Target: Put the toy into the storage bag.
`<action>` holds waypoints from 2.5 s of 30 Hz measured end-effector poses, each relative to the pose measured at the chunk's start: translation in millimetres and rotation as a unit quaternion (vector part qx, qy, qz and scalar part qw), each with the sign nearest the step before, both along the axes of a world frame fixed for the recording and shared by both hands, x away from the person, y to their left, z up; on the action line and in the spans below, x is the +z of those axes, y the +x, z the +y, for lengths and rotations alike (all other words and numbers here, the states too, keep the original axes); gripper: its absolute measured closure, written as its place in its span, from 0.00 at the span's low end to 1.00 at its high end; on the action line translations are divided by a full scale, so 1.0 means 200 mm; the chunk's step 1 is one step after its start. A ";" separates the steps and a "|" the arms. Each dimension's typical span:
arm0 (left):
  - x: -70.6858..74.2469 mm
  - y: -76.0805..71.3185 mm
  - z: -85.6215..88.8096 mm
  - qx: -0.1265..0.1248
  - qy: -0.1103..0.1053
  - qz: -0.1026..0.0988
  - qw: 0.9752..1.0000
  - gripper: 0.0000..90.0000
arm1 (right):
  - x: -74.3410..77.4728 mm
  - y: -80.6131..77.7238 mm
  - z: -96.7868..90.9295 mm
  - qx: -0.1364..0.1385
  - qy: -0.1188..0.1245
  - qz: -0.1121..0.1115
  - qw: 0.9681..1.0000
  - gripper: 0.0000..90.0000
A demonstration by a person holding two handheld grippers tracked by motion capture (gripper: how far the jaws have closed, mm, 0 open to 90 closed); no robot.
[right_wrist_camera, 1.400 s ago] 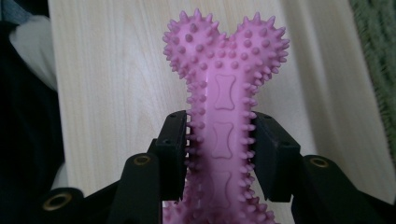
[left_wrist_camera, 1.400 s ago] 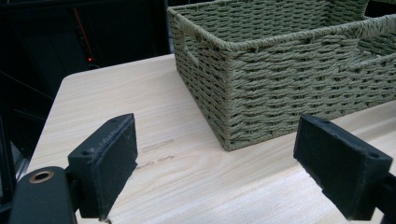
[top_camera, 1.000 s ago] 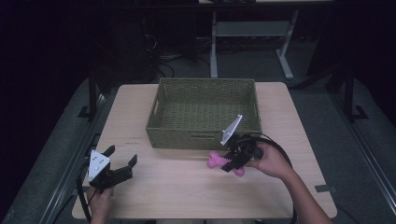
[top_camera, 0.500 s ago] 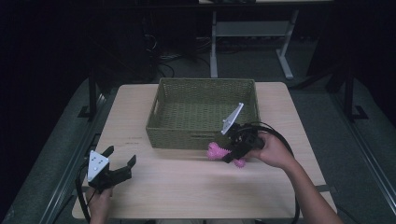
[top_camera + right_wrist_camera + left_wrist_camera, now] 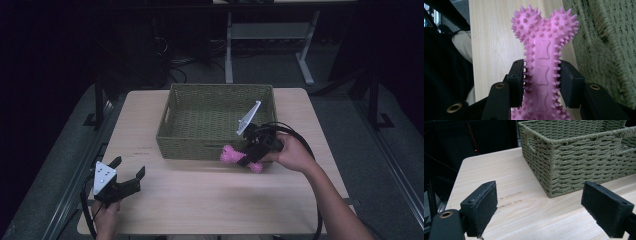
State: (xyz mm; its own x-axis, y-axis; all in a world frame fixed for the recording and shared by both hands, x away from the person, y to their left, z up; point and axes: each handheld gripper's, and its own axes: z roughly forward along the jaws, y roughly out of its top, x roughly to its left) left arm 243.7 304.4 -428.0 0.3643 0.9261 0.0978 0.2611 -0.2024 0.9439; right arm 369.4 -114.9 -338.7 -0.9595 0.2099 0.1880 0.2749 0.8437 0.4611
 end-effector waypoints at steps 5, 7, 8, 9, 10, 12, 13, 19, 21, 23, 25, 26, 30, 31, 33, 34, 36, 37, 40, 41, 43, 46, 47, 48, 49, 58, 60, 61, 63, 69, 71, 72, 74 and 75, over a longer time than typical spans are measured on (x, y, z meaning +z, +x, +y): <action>0.00 0.00 0.01 0.001 -0.001 0.001 1.000 0.14 | 0.03 0.02 0.01 0.000 0.002 -0.001 1.000 0.64; 0.00 0.00 0.01 0.001 -0.001 0.000 1.000 0.14 | 0.04 0.03 0.01 0.001 0.003 0.000 1.000 0.64; 0.00 0.00 0.01 0.001 -0.001 0.000 1.000 0.14 | 0.04 0.03 0.01 0.002 0.001 -0.001 1.000 0.64; 0.00 0.00 0.01 0.001 -0.001 0.000 1.000 0.14 | 0.04 0.03 0.01 0.002 0.001 -0.001 1.000 0.64; 0.00 0.00 0.01 0.000 -0.001 0.000 1.000 0.14 | 0.05 0.04 0.02 0.002 0.000 -0.002 1.000 0.64; 0.00 0.00 0.01 0.001 0.000 0.000 1.000 0.14 | 0.06 0.05 0.02 0.003 0.002 0.000 1.000 0.64; 0.00 0.00 0.01 0.001 0.000 -0.001 1.000 0.14 | 0.07 0.05 0.02 0.004 0.004 0.000 1.000 0.64; 0.00 0.00 0.02 0.003 -0.003 0.000 1.000 0.14 | 0.10 0.07 0.03 0.004 0.002 -0.005 1.000 0.64; 0.00 -0.01 0.02 0.004 -0.003 -0.001 1.000 0.14 | 0.11 0.09 0.03 0.004 0.007 -0.002 1.000 0.64; 0.00 -0.01 0.02 0.004 -0.003 -0.001 1.000 0.14 | 0.12 0.09 0.03 0.000 0.003 -0.003 1.000 0.64; 0.00 -0.01 0.02 0.005 -0.003 -0.001 1.000 0.14 | 0.12 0.11 0.03 -0.001 0.006 -0.001 1.000 0.64; 0.00 -0.01 0.02 0.004 -0.004 -0.001 1.000 0.14 | 0.13 0.11 0.03 -0.001 0.007 0.001 1.000 0.64; 0.00 -0.01 0.02 0.005 -0.005 -0.001 1.000 0.14 | 0.14 0.13 0.04 0.001 0.007 -0.002 1.000 0.64; 0.00 -0.01 0.02 0.006 -0.006 -0.001 1.000 0.14 | 0.15 0.13 0.04 0.000 0.008 -0.002 1.000 0.64; 0.00 -0.01 0.02 0.005 -0.005 -0.001 1.000 0.14 | 0.15 0.14 0.04 -0.001 0.008 0.001 1.000 0.64; 0.00 -0.01 0.02 0.006 -0.005 -0.001 1.000 0.14 | 0.16 0.15 0.04 -0.003 0.006 0.001 1.000 0.64; 0.00 -0.01 0.02 0.006 -0.004 -0.001 1.000 0.14 | 0.17 0.17 0.04 -0.002 0.004 -0.001 1.000 0.64; 0.00 -0.01 0.02 0.006 -0.004 -0.001 1.000 0.14 | 0.17 0.18 0.04 -0.003 0.002 -0.001 1.000 0.64; 0.00 -0.01 0.03 0.006 -0.006 -0.001 1.000 0.14 | 0.18 0.21 0.05 -0.006 0.004 0.003 1.000 0.64; 0.00 -0.01 0.03 0.008 -0.006 -0.002 1.000 0.14 | 0.18 0.21 0.05 -0.007 0.001 0.001 1.000 0.64; 0.00 -0.01 0.04 0.009 -0.007 -0.002 1.000 0.14 | 0.19 0.23 0.05 -0.007 -0.003 0.001 1.000 0.64; 0.00 -0.01 0.04 0.010 -0.009 -0.002 1.000 0.14 | 0.20 0.26 0.05 -0.013 0.001 0.001 1.000 0.64; 0.00 -0.01 0.04 0.010 -0.009 -0.003 1.000 0.14 | 0.20 0.26 0.05 -0.013 0.002 0.003 1.000 0.64; 0.00 -0.01 0.04 0.010 -0.009 -0.002 1.000 0.14 | 0.20 0.27 0.05 -0.013 0.001 0.003 1.000 0.64; 0.00 -0.01 0.04 0.010 -0.008 -0.002 1.000 0.14 | 0.20 0.27 0.05 -0.013 0.001 0.003 1.000 0.64; 0.00 -0.01 0.04 0.010 -0.009 -0.003 1.000 0.14 | 0.21 0.35 0.05 -0.022 0.007 0.005 1.000 0.64; 0.00 -0.01 0.04 0.011 -0.009 -0.003 1.000 0.14 | 0.21 0.35 0.05 -0.023 0.008 0.006 1.000 0.64; 0.00 -0.01 0.04 0.012 -0.009 -0.003 1.000 0.14 | 0.20 0.36 0.05 -0.023 0.010 0.006 1.000 0.64; 0.00 -0.01 0.05 0.012 -0.009 -0.002 1.000 0.14 | 0.19 0.37 0.05 -0.024 0.007 0.006 1.000 0.64; 0.00 -0.01 0.05 0.012 -0.007 -0.003 1.000 0.14 | 0.17 0.42 0.05 -0.029 -0.001 0.014 0.999 0.64; 0.00 -0.01 0.05 0.012 -0.007 -0.003 1.000 0.14 | 0.17 0.43 0.05 -0.031 -0.003 0.014 0.999 0.64; 0.00 -0.01 0.05 0.013 -0.008 -0.004 1.000 0.14 | 0.17 0.44 0.05 -0.032 -0.002 0.014 0.999 0.64; 0.00 -0.01 0.05 0.012 -0.009 -0.003 1.000 0.14 | 0.17 0.46 0.05 -0.035 -0.003 0.016 0.999 0.64; 0.00 -0.01 0.05 0.012 -0.010 -0.003 1.000 0.14 | 0.17 0.47 0.05 -0.037 -0.003 0.016 0.999 0.64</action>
